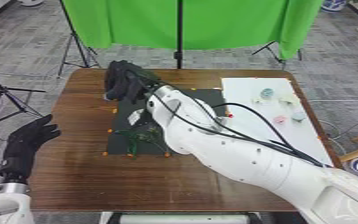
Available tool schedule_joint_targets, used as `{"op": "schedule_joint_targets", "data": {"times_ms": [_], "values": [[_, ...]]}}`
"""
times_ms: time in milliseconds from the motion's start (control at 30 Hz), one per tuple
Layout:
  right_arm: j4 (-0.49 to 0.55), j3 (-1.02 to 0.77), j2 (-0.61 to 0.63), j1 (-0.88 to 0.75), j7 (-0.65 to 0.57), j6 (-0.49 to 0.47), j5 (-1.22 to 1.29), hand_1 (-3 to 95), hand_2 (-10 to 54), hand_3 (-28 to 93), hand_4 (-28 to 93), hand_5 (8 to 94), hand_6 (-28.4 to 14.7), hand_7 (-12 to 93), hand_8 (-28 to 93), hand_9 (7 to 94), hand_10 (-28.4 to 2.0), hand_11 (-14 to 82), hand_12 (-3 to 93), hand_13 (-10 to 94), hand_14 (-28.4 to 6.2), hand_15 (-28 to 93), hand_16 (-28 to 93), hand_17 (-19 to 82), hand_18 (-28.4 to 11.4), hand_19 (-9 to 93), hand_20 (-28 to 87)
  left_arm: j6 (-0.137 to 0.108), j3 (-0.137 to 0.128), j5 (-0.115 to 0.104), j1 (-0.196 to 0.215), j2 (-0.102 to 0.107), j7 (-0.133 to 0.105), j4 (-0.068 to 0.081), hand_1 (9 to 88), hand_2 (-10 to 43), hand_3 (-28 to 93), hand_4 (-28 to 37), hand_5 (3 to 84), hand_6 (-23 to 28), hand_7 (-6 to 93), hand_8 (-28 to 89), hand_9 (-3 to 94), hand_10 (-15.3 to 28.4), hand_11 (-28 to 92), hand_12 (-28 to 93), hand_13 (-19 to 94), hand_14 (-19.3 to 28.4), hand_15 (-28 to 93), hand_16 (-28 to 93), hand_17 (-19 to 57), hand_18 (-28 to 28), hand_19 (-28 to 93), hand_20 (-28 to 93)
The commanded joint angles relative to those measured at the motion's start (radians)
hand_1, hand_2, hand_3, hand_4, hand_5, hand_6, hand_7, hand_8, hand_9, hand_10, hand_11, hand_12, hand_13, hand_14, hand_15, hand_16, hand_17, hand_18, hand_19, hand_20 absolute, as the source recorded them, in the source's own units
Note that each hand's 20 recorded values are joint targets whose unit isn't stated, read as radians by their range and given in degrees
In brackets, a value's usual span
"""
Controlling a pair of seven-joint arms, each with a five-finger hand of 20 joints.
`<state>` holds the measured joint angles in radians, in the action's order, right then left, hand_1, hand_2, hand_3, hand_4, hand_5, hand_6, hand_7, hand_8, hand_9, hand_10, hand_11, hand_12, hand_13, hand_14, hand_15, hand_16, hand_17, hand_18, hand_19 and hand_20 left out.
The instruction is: Arrange flowers
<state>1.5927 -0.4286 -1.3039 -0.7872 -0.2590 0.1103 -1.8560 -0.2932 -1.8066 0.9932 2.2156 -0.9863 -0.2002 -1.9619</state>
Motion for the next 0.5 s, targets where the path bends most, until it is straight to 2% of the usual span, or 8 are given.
{"op": "schedule_joint_targets", "data": {"times_ms": [33,200,333,500], "values": [[-0.052,0.061,-0.059,-0.039,0.005,-0.056,-0.018,63.0,-9.5,56,-14,79.8,-2.2,24,13,93.0,-8.4,14.5,44.3,94,0.5,59,31,69,-9.6,93,53,-0.004,0.022,-0.01,-0.022,0.004,-0.006,0.013,32.8,30.1,60,-28.3,44.5,7.0,11.1,-7,44.9,14.5,23,12,40,18.9,28,-2,11.9,13.8,17,22],[-0.067,0.074,-0.072,-0.057,-0.009,-0.062,-0.025,62.4,-9.5,57,-14,79.1,-1.5,25,12,92.9,-8.0,12.6,43.1,94,0.6,59,32,69,-9.8,93,54,0.016,0.025,-0.01,-0.021,-0.002,-0.001,0.014,31.8,30.1,61,-28.3,44.5,7.0,11.0,-7,44.9,14.5,23,12,40,18.9,28,-2,11.9,13.7,17,22],[-0.086,0.073,-0.082,-0.068,-0.008,-0.081,-0.05,62.1,-9.5,57,-15,78.2,-1.1,26,11,93.0,-7.9,10.9,43.0,94,0.5,58,32,69,-9.8,93,54,0.028,0.03,-0.009,-0.019,-0.005,-0.001,0.015,26.9,25.9,63,-28.3,45.0,7.3,10.6,-7,44.9,14.7,23,13,40,19.1,29,-2,11.4,13.8,17,22],[-0.117,0.079,-0.084,-0.069,-0.022,-0.07,-0.072,60.7,-9.5,58,-15,76.8,-0.3,27,10,92.4,-7.8,9.7,43.4,94,0.5,58,33,68,-9.8,93,54,0.042,0.04,-0.005,-0.031,-0.004,0.002,0.019,25.7,22.7,62,-28.3,45.0,7.5,10.2,-6,44.8,14.8,23,12,39,19.3,29,-2,11.2,13.8,17,22]]}}
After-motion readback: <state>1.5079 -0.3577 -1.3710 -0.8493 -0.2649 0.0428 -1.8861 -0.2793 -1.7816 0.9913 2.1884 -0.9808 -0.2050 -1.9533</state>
